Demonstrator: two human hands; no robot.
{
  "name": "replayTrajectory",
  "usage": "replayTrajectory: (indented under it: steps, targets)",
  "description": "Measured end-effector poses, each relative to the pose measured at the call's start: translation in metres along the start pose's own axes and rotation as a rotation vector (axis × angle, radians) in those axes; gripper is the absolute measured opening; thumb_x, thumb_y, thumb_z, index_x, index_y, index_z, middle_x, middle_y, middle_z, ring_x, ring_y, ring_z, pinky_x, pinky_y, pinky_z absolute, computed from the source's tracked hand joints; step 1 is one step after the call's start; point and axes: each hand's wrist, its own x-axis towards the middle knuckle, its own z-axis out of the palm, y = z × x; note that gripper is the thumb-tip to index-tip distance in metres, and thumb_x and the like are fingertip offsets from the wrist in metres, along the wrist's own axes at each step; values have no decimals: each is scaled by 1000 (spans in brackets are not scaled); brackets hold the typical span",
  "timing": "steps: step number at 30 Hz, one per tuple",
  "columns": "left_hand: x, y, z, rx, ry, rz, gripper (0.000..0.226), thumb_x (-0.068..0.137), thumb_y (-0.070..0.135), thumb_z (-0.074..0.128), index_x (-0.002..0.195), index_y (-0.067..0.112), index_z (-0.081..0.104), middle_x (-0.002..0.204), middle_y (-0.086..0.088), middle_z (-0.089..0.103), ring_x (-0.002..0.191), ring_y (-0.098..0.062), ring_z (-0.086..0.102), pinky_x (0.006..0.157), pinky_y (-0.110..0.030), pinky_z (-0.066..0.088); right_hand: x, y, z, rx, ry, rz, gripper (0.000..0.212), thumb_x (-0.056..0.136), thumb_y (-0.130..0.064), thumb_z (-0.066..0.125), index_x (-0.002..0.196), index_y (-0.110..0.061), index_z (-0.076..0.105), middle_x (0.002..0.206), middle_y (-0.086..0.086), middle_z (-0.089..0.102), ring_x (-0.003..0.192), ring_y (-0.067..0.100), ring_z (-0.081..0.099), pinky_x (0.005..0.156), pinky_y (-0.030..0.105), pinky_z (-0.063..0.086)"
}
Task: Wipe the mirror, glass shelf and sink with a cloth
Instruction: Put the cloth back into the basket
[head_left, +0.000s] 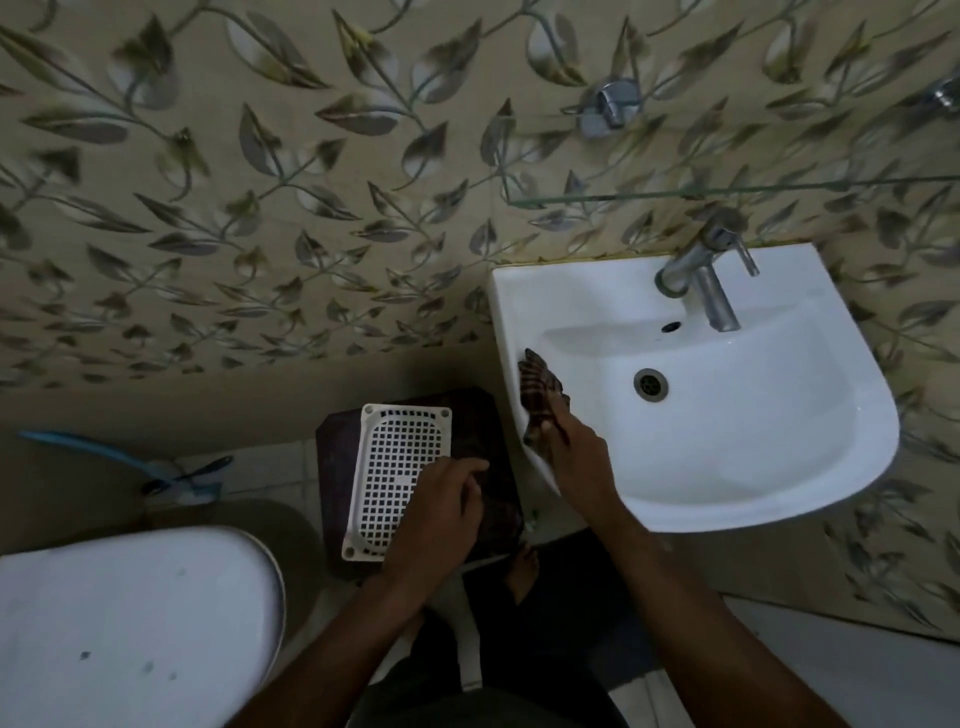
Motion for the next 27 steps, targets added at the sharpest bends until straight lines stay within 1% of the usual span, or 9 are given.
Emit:
replayTrajectory:
  steps: [3, 5, 10, 13, 17, 19, 22, 25, 27]
  targets:
    - [12, 9, 9, 13, -56, 42, 29, 96, 17, 53, 124, 21, 60, 112, 2, 57, 109, -13, 51, 97, -15, 35, -30, 11, -9, -14, -68, 93, 47, 103, -26, 46, 148, -36, 39, 134, 2, 60, 118, 21, 60, 97, 29, 48]
    - [18, 12, 14, 11, -74, 51, 30, 96, 18, 54, 125, 20, 60, 114, 2, 56, 111, -13, 51, 98, -14, 32, -48, 5, -16, 0, -56, 45, 45, 102, -16, 50, 144, -32, 45, 142, -6, 54, 129, 13, 53, 109, 35, 44]
    - [24, 11, 12, -21, -72, 67, 30, 97, 18, 54, 126, 19, 59, 113, 2, 56, 109, -12, 51, 96, -9, 31, -63, -35, -32, 132, 46, -115, 33, 101, -18, 52, 131, -31, 55, 132, -23, 54, 121, -16, 49, 107, 11, 37]
    - [21, 3, -1, -29, -41, 46, 31, 96, 20, 54, 126, 18, 60, 111, 1, 57, 106, -13, 52, 97, -19, 40, -54, -50, -28, 25, 84, -206, 40, 97, -35, 43, 133, -25, 58, 134, -18, 54, 121, -10, 50, 106, 14, 39]
    - [12, -18, -19, -30, 2, -35, 44, 91, 36, 39, 124, 17, 61, 114, -1, 60, 108, -13, 54, 99, -19, 38, -30, -50, -1, -278, 68, -225, 46, 96, -14, 57, 141, -20, 50, 140, -2, 55, 126, 16, 53, 105, 40, 47]
    - [12, -32, -28, -17, 33, -87, 39, 91, 30, 44, 124, 17, 61, 118, -1, 61, 110, -14, 54, 101, -23, 40, -22, -57, 15, -361, 49, -249, 51, 97, -10, 56, 145, -18, 44, 139, 4, 53, 127, 22, 50, 100, 46, 49]
    - [13, -51, -45, 21, 91, -151, 36, 91, 16, 52, 126, 15, 61, 123, -7, 62, 112, -21, 58, 102, -37, 46, -14, -82, 38, -337, 39, -349, 46, 96, -10, 49, 142, -8, 48, 131, 15, 58, 119, 33, 56, 95, 49, 52]
    - [10, -70, -61, 42, 119, -199, 44, 88, 26, 44, 124, 10, 64, 118, -12, 66, 109, -27, 62, 98, -39, 50, -6, -102, 69, -250, -55, -403, 49, 93, -19, 35, 131, 3, 57, 116, 26, 64, 104, 42, 62, 92, 49, 54]
    - [7, -88, -63, 80, 92, -246, 45, 86, 23, 45, 123, 7, 65, 115, -17, 67, 106, -33, 63, 96, -44, 52, 4, -95, 99, -257, -188, -379, 43, 95, -11, 41, 134, 3, 55, 115, 27, 63, 104, 41, 61, 93, 45, 53]
